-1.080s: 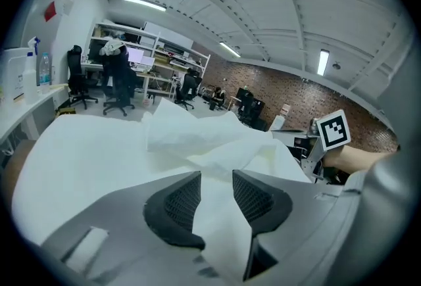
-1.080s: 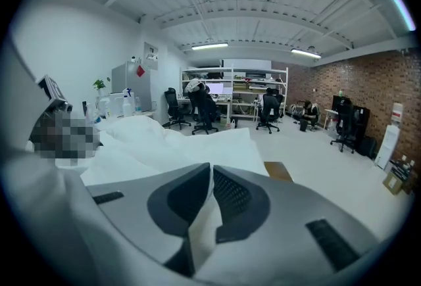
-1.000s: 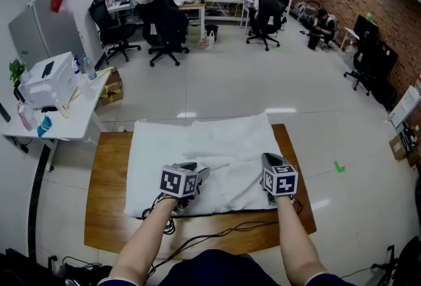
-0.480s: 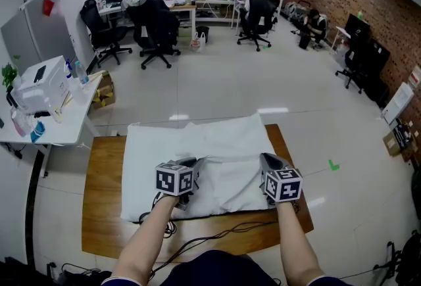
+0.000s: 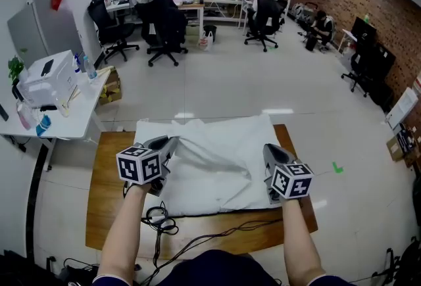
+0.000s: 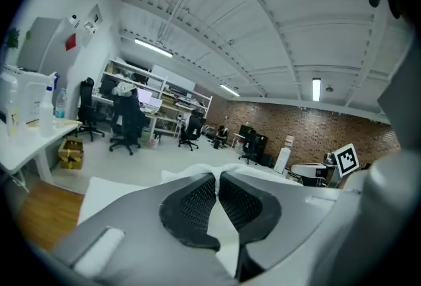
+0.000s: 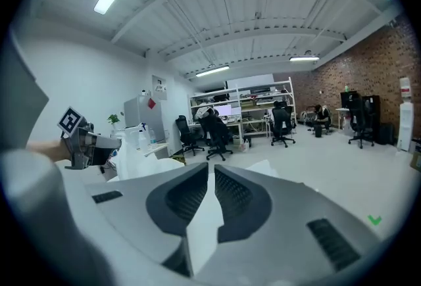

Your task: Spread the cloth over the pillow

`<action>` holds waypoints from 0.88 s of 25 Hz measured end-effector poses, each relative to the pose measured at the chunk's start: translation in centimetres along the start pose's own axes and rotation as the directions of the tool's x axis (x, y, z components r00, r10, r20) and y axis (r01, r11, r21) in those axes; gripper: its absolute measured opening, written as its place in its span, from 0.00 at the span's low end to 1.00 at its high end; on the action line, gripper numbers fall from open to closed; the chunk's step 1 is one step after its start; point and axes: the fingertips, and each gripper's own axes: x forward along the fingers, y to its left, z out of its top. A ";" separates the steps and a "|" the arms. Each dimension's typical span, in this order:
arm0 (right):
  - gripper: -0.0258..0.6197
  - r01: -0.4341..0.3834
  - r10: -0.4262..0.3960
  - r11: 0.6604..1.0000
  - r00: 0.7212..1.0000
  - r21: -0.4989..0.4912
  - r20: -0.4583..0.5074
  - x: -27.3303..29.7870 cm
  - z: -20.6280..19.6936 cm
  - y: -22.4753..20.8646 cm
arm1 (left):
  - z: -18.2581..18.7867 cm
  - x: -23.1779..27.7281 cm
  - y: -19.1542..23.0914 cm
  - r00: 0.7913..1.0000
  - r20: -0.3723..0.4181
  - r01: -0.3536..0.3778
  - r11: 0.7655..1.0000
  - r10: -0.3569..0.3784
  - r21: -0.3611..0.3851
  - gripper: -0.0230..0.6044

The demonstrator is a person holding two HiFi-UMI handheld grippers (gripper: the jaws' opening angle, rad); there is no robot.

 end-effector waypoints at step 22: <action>0.10 -0.190 0.186 0.978 0.981 -0.085 -0.052 4.5 -0.2 12.0 | -6.8 -18.8 18.9 0.898 -0.225 -0.397 0.917 0.379 -0.043 0.06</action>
